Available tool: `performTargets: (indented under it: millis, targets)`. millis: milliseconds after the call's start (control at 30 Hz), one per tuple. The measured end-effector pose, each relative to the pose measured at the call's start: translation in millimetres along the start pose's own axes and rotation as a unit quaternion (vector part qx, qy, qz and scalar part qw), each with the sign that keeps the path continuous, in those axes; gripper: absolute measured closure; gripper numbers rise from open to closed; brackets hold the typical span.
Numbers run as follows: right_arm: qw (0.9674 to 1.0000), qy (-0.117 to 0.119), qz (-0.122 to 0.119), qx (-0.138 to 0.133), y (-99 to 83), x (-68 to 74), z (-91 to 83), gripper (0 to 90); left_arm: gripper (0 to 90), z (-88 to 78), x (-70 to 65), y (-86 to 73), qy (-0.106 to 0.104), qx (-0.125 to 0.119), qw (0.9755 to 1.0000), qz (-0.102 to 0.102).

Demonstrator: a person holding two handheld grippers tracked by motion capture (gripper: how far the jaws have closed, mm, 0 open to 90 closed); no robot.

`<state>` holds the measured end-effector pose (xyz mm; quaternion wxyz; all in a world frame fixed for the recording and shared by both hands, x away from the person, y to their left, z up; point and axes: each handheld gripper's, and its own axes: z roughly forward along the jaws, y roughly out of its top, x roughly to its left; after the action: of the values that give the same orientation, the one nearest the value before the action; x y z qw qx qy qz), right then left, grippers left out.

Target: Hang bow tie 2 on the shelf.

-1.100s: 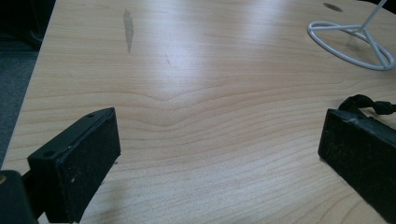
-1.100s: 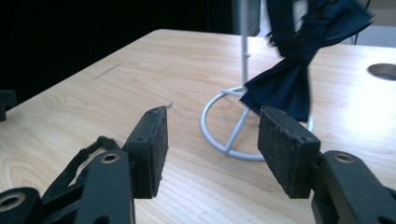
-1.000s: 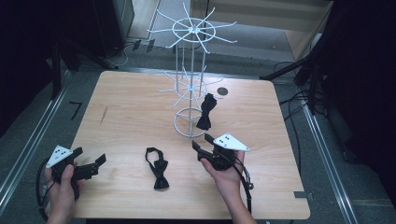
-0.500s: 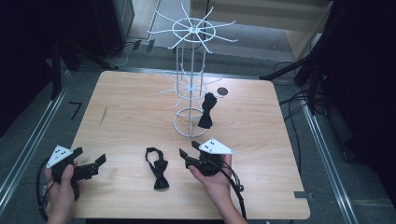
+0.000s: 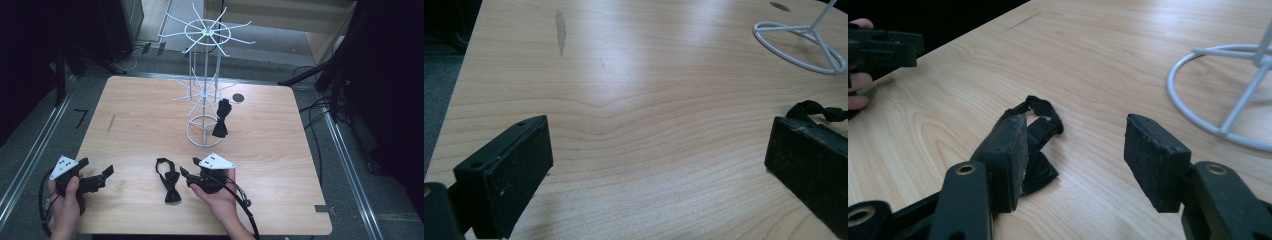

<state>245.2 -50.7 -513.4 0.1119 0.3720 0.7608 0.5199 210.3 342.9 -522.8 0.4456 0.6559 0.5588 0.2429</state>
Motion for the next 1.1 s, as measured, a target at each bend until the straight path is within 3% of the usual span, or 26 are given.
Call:
performTargets:
  millis: [400, 800, 933, 1100]
  targets:
    - [0.9993, 0.030, 0.004, 0.021, -6.4, 13.7, 21.4, 45.1, 0.0, 0.1, -0.3, -0.1, 0.000, -0.001, 1.0000, 0.001]
    - [0.9972, 0.034, -0.006, 0.067, -16.2, 24.6, 42.3, 50.7, 0.0, 0.1, -0.4, -0.1, 0.001, 0.000, 1.0000, 0.002]
    - [0.9968, 0.028, -0.005, 0.075, -15.7, 23.1, 43.3, 56.2, 0.0, 0.1, -0.4, -0.1, 0.001, 0.000, 1.0000, 0.002]
    - [0.9961, 0.018, -0.017, 0.084, -15.9, 21.4, 42.2, 74.4, 0.0, 0.0, -0.6, -0.1, 0.002, -0.001, 1.0000, 0.003]
